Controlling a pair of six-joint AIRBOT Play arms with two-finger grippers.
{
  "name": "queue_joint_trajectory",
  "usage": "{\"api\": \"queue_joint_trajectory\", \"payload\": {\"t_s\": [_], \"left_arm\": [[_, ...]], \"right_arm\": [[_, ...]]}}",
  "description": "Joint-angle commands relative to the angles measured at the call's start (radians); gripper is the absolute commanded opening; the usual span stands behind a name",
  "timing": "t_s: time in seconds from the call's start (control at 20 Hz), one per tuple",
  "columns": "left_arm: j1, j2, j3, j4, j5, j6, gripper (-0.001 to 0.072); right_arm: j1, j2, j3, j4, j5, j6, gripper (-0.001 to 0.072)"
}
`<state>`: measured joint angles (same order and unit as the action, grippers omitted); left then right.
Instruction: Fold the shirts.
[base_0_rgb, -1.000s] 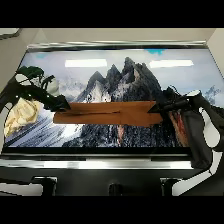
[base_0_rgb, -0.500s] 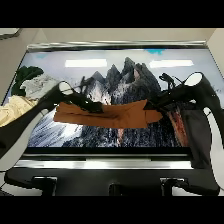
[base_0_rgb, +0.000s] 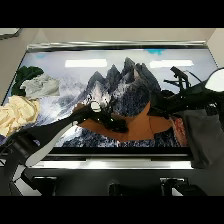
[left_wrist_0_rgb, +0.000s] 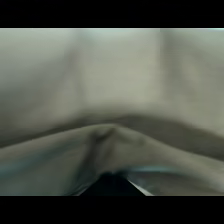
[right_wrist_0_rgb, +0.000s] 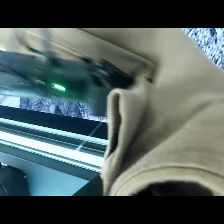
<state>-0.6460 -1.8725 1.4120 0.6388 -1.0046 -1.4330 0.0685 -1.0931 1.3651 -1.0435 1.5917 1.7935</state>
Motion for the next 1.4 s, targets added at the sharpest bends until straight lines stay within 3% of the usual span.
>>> {"api": "queue_joint_trajectory", "payload": {"t_s": [0.0, 0.15, 0.25, 0.45, 0.6, 0.8, 1.05, 1.1, 1.15, 1.2, 1.25, 1.35], "left_arm": [[-0.120, -0.017, -0.009, -0.183, 0.117, -0.003, 0.0031], [-0.162, -0.017, -0.009, -0.236, 0.191, 0.019, 0.0030], [-0.099, 0.004, -0.009, -0.127, 0.169, 0.022, 0.0028], [0.165, 0.184, -0.009, 0.239, 0.121, -0.076, 0.0028], [0.404, 0.352, -0.009, 0.384, 0.098, -0.095, 0.0029], [0.675, 0.561, -0.009, 0.406, 0.073, -0.092, 0.0030], [0.825, 0.769, -0.010, 0.408, 0.024, -0.041, 0.0030], [0.831, 0.799, -0.011, 0.418, 0.018, -0.032, 0.0030], [0.832, 0.825, -0.014, 0.437, 0.017, -0.033, 0.0030], [0.831, 0.844, -0.019, 0.445, 0.018, -0.033, 0.0030], [0.831, 0.858, -0.026, 0.447, 0.017, -0.032, 0.0030], [0.832, 0.866, -0.042, 0.455, 0.016, -0.033, 0.0030]], "right_arm": [[0.003, 0.077, 0.001, -0.008, 0.025, 0.060, 0.0048], [0.003, 0.069, 0.001, -0.012, -0.010, 0.063, 0.0047], [0.004, 0.042, 0.001, 0.005, -0.054, 0.061, 0.0047], [0.006, -0.072, 0.001, 0.169, -0.154, -0.014, 0.0046], [0.057, -0.178, 0.002, 0.244, -0.267, -0.049, 0.0046], [0.229, -0.366, 0.002, 0.349, -0.412, -0.117, 0.0046], [0.380, -0.595, 0.002, 0.553, -0.635, -0.166, 0.0051], [0.395, -0.630, 0.002, 0.600, -0.652, -0.179, 0.0090], [0.411, -0.661, 0.002, 0.655, -0.673, -0.179, 0.0286], [0.422, -0.677, 0.002, 0.705, -0.691, -0.193, 0.0558], [0.428, -0.680, 0.002, 0.752, -0.710, -0.239, 0.0660], [0.411, -0.658, 0.002, 0.797, -0.699, -0.312, 0.0667]]}}
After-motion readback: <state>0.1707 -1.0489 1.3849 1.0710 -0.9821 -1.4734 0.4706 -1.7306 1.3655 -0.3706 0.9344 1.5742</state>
